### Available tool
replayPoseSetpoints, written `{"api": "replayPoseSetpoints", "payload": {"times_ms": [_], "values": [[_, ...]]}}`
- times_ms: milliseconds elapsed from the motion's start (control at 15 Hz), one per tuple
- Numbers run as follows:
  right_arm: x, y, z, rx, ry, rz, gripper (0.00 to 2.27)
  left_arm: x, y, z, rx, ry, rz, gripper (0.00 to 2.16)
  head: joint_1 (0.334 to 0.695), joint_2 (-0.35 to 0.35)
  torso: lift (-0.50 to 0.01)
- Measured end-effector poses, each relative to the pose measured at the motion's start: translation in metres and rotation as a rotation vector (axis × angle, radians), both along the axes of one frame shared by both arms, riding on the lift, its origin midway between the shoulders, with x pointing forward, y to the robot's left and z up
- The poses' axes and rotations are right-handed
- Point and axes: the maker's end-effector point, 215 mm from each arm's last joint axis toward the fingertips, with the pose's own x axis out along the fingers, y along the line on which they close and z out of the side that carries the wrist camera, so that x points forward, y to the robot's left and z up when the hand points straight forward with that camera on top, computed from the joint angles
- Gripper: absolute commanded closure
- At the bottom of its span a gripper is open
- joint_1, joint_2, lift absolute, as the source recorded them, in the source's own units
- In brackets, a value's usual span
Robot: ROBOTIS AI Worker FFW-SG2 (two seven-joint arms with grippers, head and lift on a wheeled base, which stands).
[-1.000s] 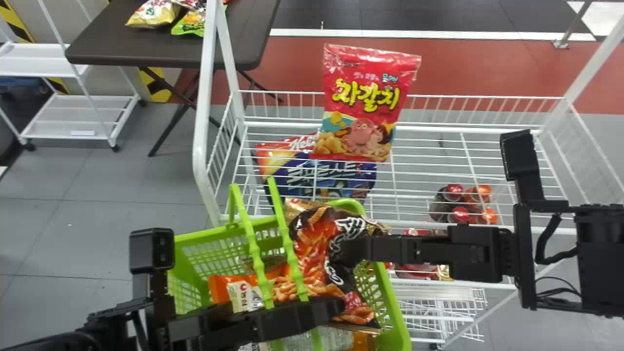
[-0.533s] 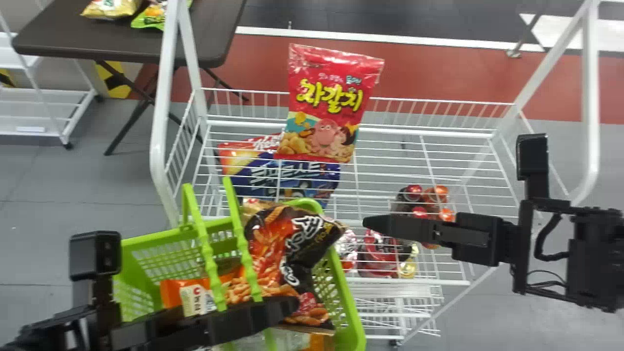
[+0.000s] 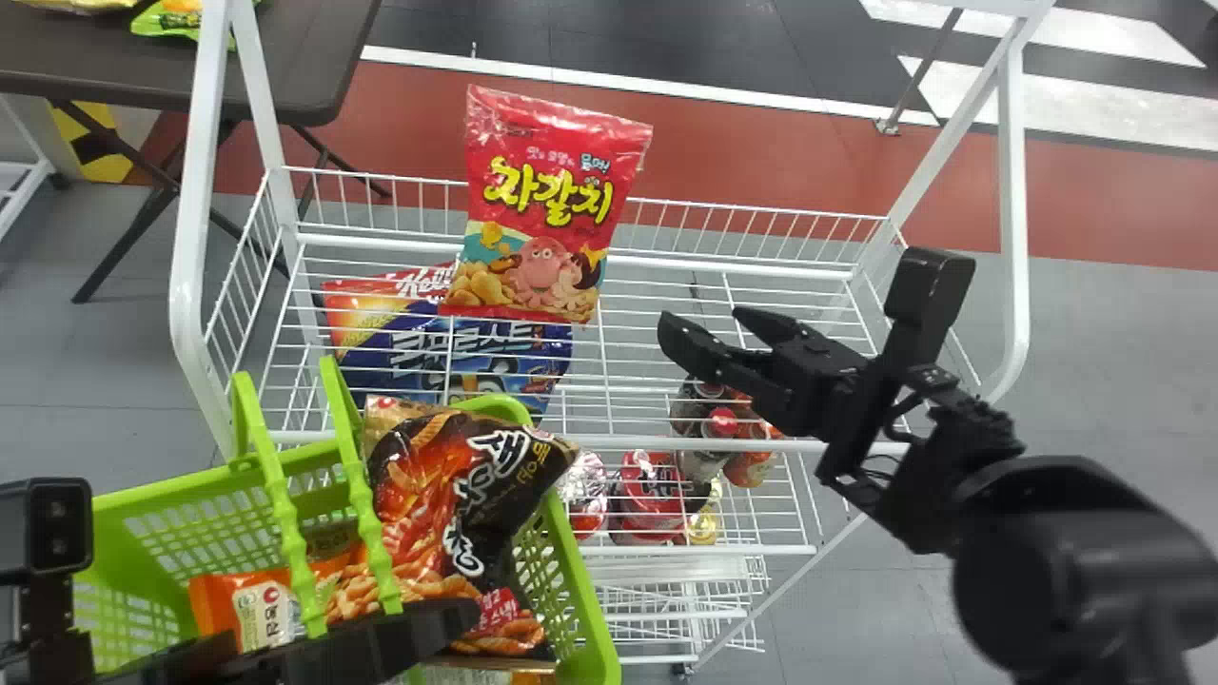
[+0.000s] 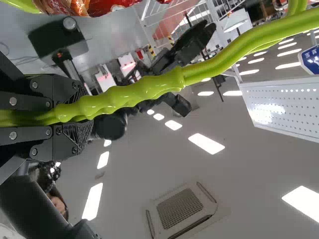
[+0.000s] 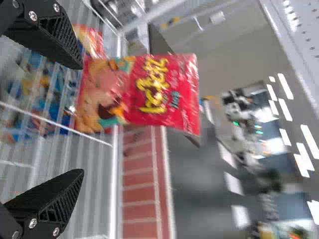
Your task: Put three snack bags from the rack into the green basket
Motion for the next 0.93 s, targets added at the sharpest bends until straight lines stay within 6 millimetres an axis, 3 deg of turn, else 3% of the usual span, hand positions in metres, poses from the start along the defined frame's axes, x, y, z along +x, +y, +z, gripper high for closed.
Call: {"api": "replayPoseSetpoints", "payload": {"times_ms": [200,467,933], "values": [[-0.008,-0.010,-0.008,-0.035,-0.137,-0.034,0.08,-0.003,0.002,0.001,-0.006,0.006,0.005,2.15,0.695,-0.241,0.000],[-0.034,-0.019,-0.033,-0.034,-0.157,-0.052,0.08,-0.005,0.003,0.001,-0.012,0.011,0.005,2.15,0.695,-0.268,0.000],[-0.053,-0.019,-0.039,-0.031,-0.169,-0.069,0.09,-0.011,0.002,0.002,-0.017,0.021,-0.002,2.15,0.695,-0.283,0.000]]}}
